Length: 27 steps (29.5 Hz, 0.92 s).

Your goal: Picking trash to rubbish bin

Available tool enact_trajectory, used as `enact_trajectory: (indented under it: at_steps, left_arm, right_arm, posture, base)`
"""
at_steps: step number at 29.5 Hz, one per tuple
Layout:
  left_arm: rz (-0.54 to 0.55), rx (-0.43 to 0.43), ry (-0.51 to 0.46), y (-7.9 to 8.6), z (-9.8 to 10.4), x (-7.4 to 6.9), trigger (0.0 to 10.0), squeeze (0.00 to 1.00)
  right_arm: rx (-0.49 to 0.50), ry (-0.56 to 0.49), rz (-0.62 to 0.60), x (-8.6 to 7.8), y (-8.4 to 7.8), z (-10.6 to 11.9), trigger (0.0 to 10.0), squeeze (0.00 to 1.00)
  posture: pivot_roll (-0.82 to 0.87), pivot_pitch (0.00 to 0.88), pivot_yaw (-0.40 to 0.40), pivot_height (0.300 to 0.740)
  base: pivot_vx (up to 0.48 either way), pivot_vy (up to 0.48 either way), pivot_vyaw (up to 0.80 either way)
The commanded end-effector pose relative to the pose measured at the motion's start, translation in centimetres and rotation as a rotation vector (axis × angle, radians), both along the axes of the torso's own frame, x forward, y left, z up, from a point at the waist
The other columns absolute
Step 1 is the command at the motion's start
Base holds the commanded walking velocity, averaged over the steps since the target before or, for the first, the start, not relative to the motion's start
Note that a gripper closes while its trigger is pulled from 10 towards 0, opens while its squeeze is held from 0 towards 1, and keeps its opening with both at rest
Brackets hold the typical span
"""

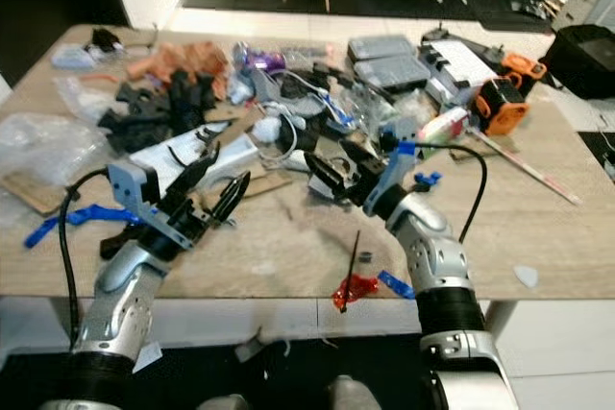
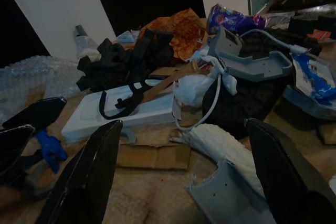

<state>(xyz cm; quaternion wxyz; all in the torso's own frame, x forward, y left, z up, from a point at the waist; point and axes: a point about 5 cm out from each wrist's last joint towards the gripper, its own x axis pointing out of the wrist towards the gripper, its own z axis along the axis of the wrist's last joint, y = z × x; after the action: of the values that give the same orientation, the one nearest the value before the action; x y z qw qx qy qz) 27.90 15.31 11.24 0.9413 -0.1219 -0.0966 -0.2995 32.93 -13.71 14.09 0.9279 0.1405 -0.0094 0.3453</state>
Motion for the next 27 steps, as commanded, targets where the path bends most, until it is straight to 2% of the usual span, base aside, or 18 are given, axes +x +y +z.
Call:
enact_trajectory:
  at_steps: [1,9,24,27]
  left_arm:
    - [-0.015,0.013,0.004,0.0,-0.1,-0.3,10.0,0.0]
    - [-0.03,0.04,0.006,-0.5,-0.4,-0.3,10.0,0.0]
    - [-0.007,0.087,0.025,0.3,-1.1,-0.2,10.0,0.0]
    - [0.001,0.09,0.028,0.5,-1.1,-0.2,10.0,0.0]
  right_arm:
    - [-0.003,0.007,0.008,-0.1,0.1,-0.2,10.0,0.0]
    - [-0.005,0.012,0.01,-0.1,0.1,-0.3,10.0,0.0]
    - [-0.016,-0.005,0.036,-0.3,0.2,-0.2,10.0,0.0]
    - [-0.029,-0.017,0.068,-0.6,0.3,-0.2,10.0,0.0]
  posture:
    - [0.03,0.0,-0.046,0.74]
    - [0.02,0.0,-0.047,0.74]
    - [0.03,0.0,-0.044,0.74]
    - [0.03,0.0,-0.044,0.74]
  base:
    - [0.0,0.0,0.0]
    - [0.0,0.0,0.0]
    - [0.0,0.0,0.0]
    - [0.0,0.0,0.77]
